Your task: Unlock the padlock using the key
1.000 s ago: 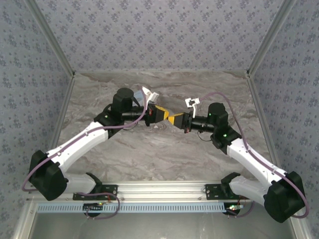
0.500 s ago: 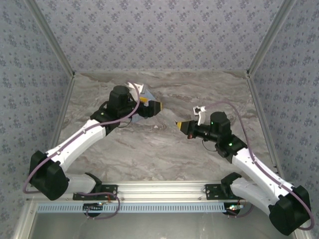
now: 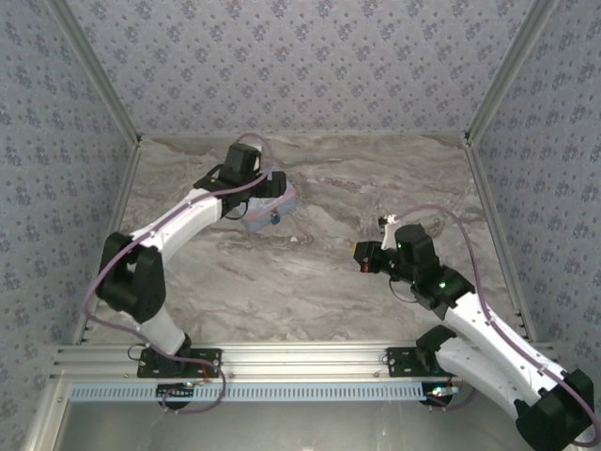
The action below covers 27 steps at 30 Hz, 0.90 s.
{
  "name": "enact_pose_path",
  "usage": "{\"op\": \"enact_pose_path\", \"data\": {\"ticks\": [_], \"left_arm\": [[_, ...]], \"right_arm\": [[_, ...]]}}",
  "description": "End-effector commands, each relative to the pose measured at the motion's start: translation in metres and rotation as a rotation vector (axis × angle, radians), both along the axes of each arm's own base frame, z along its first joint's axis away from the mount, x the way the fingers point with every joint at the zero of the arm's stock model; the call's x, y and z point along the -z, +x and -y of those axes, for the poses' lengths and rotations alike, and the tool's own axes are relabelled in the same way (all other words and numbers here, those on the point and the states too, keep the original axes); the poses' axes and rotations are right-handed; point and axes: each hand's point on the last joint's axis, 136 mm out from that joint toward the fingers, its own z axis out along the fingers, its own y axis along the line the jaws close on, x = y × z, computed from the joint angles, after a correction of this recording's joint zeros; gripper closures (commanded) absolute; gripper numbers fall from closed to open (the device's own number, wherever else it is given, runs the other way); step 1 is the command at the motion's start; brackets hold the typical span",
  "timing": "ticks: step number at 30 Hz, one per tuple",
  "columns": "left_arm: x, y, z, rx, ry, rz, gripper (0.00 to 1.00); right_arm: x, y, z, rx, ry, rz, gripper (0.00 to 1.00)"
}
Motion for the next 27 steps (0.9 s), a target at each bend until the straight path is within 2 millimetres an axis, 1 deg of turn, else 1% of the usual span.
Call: {"op": "enact_pose_path", "data": {"ticks": [1, 9, 13, 18, 27], "left_arm": [[-0.007, 0.016, 0.0, -0.002, 0.061, 0.008, 0.0], [0.018, 0.047, 0.006, -0.016, 0.087, -0.052, 0.01], [0.03, 0.056, 0.011, -0.014, 0.088, -0.083, 0.0], [0.042, 0.064, 0.019, 0.0, 0.079, -0.109, 0.01], [0.054, 0.071, 0.035, 0.037, 0.033, -0.146, 0.01]], "right_arm": [[0.021, -0.01, 0.017, 0.075, -0.054, -0.063, 1.0], [0.028, -0.022, 0.031, 0.118, -0.078, -0.075, 1.0], [0.031, -0.026, 0.036, 0.128, -0.094, -0.083, 1.0], [0.034, -0.026, 0.037, 0.132, -0.099, -0.087, 1.0], [0.036, -0.027, 0.039, 0.135, -0.105, -0.093, 1.0]]}}
